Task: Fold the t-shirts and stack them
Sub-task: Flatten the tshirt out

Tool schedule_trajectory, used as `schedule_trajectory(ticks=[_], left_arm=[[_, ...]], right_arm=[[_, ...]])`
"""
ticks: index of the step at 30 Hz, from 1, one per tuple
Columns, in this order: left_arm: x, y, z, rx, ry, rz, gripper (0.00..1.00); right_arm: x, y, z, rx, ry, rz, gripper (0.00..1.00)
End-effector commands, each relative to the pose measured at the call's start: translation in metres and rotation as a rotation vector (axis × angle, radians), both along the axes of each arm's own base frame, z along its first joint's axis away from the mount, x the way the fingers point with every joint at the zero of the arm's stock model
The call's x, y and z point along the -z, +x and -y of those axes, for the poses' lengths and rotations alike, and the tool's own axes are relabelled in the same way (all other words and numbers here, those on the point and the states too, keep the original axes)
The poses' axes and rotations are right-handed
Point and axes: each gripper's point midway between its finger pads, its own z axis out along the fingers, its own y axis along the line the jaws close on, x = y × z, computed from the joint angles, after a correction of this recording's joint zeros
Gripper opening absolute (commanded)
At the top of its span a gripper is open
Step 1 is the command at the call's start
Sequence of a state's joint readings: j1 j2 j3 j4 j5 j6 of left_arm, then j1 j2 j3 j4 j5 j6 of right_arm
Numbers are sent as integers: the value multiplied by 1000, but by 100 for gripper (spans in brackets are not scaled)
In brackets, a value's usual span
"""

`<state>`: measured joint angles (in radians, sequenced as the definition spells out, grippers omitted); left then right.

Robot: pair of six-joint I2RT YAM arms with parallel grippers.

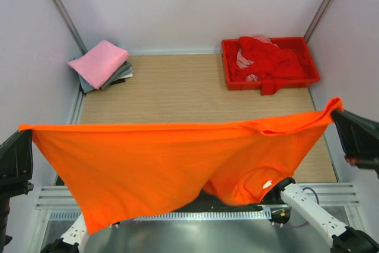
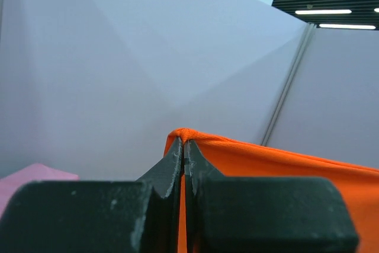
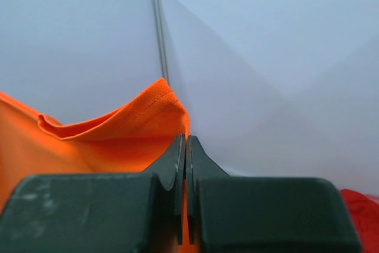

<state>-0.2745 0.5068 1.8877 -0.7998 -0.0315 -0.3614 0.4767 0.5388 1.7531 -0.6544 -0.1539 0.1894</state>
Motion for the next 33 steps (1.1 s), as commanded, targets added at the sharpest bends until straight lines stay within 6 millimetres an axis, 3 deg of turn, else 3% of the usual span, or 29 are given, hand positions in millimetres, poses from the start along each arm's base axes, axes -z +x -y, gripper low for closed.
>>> schedule_trajectory(ticks=[1,2,3,5,6,8,9,10,12,13,14,15,16,17,18,19,20,21,22,23,24,26,28,29,30,31,33], left_arm=[[6,72,2,-111,61,-134,0],[12,88,1,-138,67,-176,0],[25,121,1,-186,82,-264,0],[50,157,0,-242,112,-393,0],[68,179,-4,-297,121,-474,0],[104,226,-1,-357,158,-618,0],[132,246,1,-377,192,-698,0],[156,280,4,-416,220,-770,0],[205,317,3,-486,276,-900,0],[225,338,0,-525,286,-955,0],[266,368,-4,-552,318,-1074,0],[285,383,-5,-556,319,-1132,0],[304,397,-6,-557,309,-1179,0],[321,407,-16,-572,292,-1230,0],[355,427,-20,-583,300,-1326,0],[367,437,-24,-581,280,-1361,0],[382,447,-32,-582,259,-1400,0],[396,465,-34,-592,264,-1421,4],[404,473,-34,-580,269,-1443,15],[406,479,-36,-572,291,-1464,39],[400,485,-40,-605,303,-1491,41],[381,490,-39,-609,290,-1462,55],[348,489,-35,-586,249,-1384,65],[342,483,-33,-579,238,-1372,68],[335,481,-30,-562,231,-1350,70],[314,470,-27,-550,219,-1308,74],[320,454,-24,-529,220,-1334,75]], right_arm=[[-3,79,-15,135,-25,-55,1],[4,106,-26,148,-47,-101,2],[15,129,-35,163,-70,-148,2],[33,170,-39,238,-77,-232,1],[54,204,-52,264,-107,-309,1],[93,251,-61,340,-150,-408,2],[122,281,-73,362,-192,-472,2],[147,305,-80,388,-214,-509,2],[184,340,-90,431,-251,-571,1],[223,375,-107,436,-294,-632,1],[239,390,-113,440,-306,-656,1],[249,409,-117,458,-307,-674,1],[288,436,-127,470,-355,-730,1],[306,453,-130,490,-376,-758,1],[298,472,-131,517,-359,-740,1],[308,487,-131,524,-372,-757,1],[355,511,-138,527,-431,-825,1],[364,523,-144,503,-444,-838,5],[348,539,-151,490,-437,-828,31],[378,555,-152,492,-468,-879,47],[349,569,-158,490,-434,-829,66],[355,575,-156,508,-452,-850,78],[336,575,-160,488,-435,-816,84],[316,570,-158,483,-414,-790,84],[318,565,-156,484,-415,-801,86],[310,559,-154,482,-404,-798,86],[302,535,-148,464,-383,-815,87]])
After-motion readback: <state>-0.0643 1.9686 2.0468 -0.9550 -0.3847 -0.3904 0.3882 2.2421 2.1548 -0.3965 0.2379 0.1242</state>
